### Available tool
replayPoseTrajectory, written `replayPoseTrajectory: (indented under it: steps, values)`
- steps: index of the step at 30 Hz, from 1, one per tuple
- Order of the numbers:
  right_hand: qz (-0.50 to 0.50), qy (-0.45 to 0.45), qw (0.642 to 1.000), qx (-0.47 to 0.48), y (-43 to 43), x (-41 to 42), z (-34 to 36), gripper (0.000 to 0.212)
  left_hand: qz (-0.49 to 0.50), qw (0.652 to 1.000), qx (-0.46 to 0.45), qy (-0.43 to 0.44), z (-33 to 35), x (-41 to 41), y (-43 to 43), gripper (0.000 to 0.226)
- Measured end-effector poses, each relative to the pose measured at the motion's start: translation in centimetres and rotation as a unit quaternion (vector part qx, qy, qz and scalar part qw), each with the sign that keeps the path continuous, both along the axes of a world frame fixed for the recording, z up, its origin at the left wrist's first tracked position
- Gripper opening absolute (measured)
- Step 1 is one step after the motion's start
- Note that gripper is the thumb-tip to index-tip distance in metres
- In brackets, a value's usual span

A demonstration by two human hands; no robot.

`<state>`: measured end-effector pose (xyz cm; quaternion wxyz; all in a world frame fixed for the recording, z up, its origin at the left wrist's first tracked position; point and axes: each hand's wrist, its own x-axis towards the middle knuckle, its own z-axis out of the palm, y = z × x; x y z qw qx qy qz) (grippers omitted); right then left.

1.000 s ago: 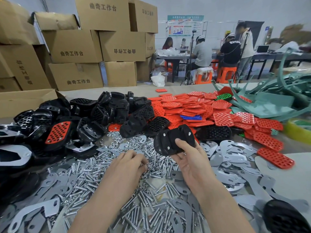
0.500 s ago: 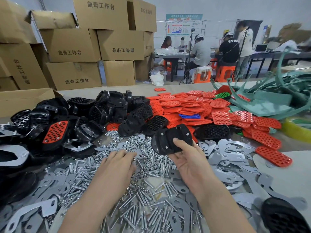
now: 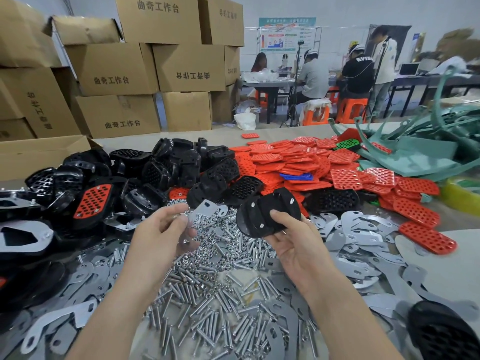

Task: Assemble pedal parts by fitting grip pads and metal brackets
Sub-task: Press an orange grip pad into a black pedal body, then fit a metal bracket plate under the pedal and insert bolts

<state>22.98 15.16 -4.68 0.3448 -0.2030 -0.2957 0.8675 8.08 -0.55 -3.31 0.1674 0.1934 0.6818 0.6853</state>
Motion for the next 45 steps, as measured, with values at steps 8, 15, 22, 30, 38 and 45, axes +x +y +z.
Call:
replayPoseTrajectory:
  steps: [8,15,22,30,38,45]
  values:
    - [-0.041,0.003,0.999,-0.021,0.3,-0.1,-0.1,0.025,0.06,0.913,-0.226,0.335,-0.8,1.0,0.1,0.024]
    - [-0.127,0.066,0.99,0.009,2.0,2.8,1.9,0.034,-0.137,0.866,-0.23,0.423,-0.7,5.9,2.0,0.042]
    - [-0.232,0.129,0.963,0.038,4.1,7.2,5.5,0.034,-0.361,0.707,-0.256,0.552,-0.6,11.3,9.0,0.065]
    - [-0.231,0.101,0.966,0.059,3.7,9.1,6.2,0.035,-0.295,0.534,-0.278,0.742,-1.3,11.3,10.8,0.032]
    - [-0.234,0.086,0.967,0.055,2.3,8.6,6.7,0.035,-0.164,0.901,-0.109,0.386,1.1,9.3,7.1,0.014]
    - [-0.173,0.002,0.984,0.04,1.0,3.7,3.3,0.024,-0.134,0.987,0.065,-0.065,1.2,5.8,3.4,0.013]
